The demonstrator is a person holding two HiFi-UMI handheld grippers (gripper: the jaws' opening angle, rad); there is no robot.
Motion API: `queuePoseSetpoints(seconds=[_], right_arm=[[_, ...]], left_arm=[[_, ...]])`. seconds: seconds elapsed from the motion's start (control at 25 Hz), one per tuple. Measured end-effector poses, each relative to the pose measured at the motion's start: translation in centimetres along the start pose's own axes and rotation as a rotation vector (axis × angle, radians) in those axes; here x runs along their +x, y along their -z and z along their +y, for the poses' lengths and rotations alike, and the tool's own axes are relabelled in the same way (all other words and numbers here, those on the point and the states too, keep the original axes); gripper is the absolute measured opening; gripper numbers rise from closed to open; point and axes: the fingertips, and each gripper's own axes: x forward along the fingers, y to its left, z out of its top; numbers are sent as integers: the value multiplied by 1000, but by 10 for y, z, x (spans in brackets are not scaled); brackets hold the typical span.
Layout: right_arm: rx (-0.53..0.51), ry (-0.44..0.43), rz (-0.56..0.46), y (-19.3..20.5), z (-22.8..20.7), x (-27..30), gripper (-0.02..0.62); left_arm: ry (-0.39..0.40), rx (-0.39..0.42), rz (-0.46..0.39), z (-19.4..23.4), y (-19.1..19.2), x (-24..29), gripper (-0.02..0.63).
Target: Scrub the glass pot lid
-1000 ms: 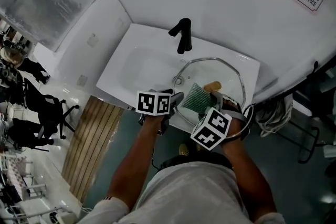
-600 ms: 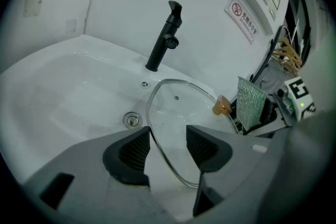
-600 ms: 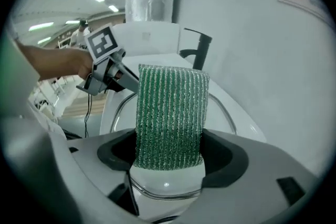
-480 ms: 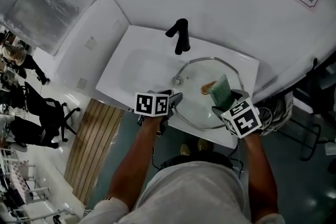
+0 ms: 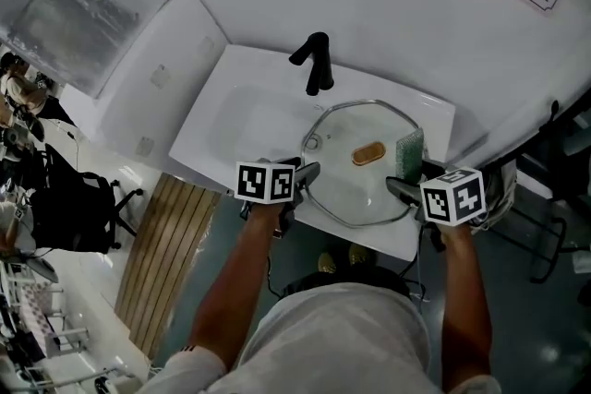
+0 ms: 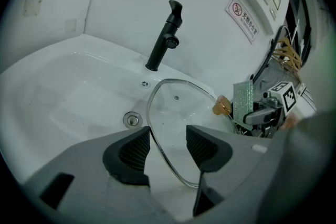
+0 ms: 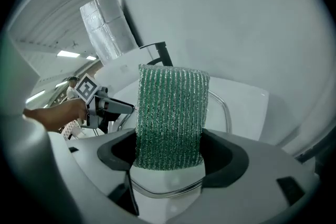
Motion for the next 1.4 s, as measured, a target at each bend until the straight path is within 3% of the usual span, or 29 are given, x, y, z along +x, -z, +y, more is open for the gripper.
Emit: queuePoseSetpoints(seconds=[0.16,0.48,0.64,0.92,1.12,1.4], right_arm=[[-15,4,-34,-3,6,-8,348],[-384,161,57,-1,53,-14,348],[-543,177,122,6,84,1,348],[-718,174,240,35,111,31,348],[-722,179,264,46,103,33,348],[-567,141,207,47,82,21,348]], left_arm=[[-3,-1,-2,0,1,-1,229],[-9,-2,-5,0,0,0,229],[-11,-1,-9,0,0,-1,229],[-10,-1,-11,0,1,-1,229],[-11,2,-12,-1,0,-2,229],[-7,4,-8,0,0,-1,229]])
